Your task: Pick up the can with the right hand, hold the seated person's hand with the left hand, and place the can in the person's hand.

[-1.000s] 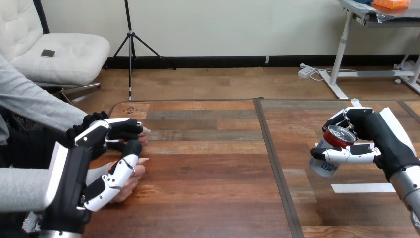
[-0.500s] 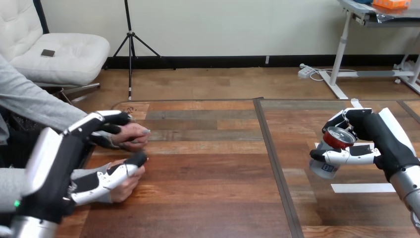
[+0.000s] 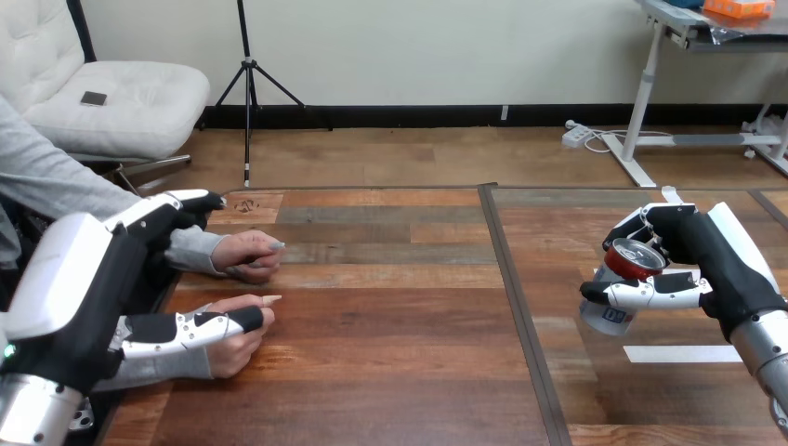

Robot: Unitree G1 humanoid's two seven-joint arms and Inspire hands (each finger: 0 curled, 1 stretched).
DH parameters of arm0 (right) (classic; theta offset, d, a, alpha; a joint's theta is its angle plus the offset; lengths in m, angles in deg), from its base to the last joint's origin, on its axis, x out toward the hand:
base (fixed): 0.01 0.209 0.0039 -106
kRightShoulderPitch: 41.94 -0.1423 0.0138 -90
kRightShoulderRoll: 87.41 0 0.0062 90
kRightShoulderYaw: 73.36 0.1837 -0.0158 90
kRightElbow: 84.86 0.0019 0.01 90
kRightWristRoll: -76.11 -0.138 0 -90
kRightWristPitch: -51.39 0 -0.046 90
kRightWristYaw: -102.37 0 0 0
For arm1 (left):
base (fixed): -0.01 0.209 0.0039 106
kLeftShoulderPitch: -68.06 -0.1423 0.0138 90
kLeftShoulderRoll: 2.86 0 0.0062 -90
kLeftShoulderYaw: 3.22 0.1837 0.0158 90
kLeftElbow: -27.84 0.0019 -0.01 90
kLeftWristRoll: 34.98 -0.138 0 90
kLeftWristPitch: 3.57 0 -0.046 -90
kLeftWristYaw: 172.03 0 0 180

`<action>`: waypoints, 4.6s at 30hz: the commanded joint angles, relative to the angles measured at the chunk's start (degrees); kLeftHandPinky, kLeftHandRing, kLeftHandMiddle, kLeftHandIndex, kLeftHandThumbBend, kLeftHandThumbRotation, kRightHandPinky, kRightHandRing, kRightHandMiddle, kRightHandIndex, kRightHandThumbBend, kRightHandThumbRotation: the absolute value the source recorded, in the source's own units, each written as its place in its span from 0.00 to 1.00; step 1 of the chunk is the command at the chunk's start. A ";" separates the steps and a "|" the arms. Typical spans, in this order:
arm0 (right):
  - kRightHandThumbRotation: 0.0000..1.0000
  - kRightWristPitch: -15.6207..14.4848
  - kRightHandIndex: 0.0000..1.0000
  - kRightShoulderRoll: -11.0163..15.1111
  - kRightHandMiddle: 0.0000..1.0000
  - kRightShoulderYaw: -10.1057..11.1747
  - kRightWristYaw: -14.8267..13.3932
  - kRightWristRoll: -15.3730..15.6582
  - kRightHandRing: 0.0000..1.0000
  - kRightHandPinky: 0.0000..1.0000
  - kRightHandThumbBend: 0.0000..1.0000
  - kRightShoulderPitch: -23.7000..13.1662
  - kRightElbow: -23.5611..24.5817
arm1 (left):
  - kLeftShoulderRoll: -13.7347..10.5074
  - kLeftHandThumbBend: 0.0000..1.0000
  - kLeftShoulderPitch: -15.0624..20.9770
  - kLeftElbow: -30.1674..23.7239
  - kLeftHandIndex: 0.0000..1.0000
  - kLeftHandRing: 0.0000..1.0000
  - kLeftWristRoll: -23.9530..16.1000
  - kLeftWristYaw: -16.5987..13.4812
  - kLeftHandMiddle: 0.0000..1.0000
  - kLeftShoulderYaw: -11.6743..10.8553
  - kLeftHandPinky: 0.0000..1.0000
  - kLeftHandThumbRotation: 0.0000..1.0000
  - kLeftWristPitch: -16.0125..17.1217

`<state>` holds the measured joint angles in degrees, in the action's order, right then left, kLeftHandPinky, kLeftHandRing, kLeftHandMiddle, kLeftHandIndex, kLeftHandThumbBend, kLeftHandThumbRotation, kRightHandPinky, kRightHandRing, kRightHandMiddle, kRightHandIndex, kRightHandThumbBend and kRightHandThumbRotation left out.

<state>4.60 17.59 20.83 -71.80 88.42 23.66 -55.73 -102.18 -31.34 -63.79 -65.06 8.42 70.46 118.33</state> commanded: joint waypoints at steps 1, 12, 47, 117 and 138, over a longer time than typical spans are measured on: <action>0.00 1.93 0.43 0.77 0.41 0.24 -0.55 -1.16 0.35 0.30 0.78 -3.06 2.44 | -4.28 1.00 4.37 -3.15 0.76 0.72 -3.58 -1.62 0.77 -0.26 0.60 0.37 -0.85; 0.00 1.80 0.43 0.73 0.42 0.19 -0.66 -1.07 0.37 0.33 0.78 -2.82 2.84 | -8.59 1.00 5.79 -2.81 0.77 0.72 -10.77 -3.62 0.78 0.54 0.58 0.39 -3.01; 0.00 1.74 0.43 0.68 0.40 0.58 -0.48 -2.08 0.33 0.29 0.78 -2.26 3.56 | -17.84 1.00 11.10 10.09 0.74 0.72 -19.72 -8.07 0.76 10.37 0.61 0.35 -4.60; 0.00 1.10 0.43 0.00 0.35 1.19 0.20 -3.62 0.27 0.22 0.79 -1.80 4.06 | -21.16 1.00 15.23 18.55 0.79 0.78 -17.11 6.07 0.80 20.08 0.75 0.25 -16.73; 0.00 1.34 0.43 0.43 0.40 0.94 0.10 -3.29 0.33 0.29 0.78 -2.13 3.65 | -20.96 1.00 17.58 23.34 0.86 0.85 -18.36 1.91 0.88 23.29 0.78 0.33 -18.21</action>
<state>4.66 17.58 20.91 -71.05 86.72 24.40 -54.29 -121.77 -17.75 -41.26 -82.88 11.46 92.82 101.19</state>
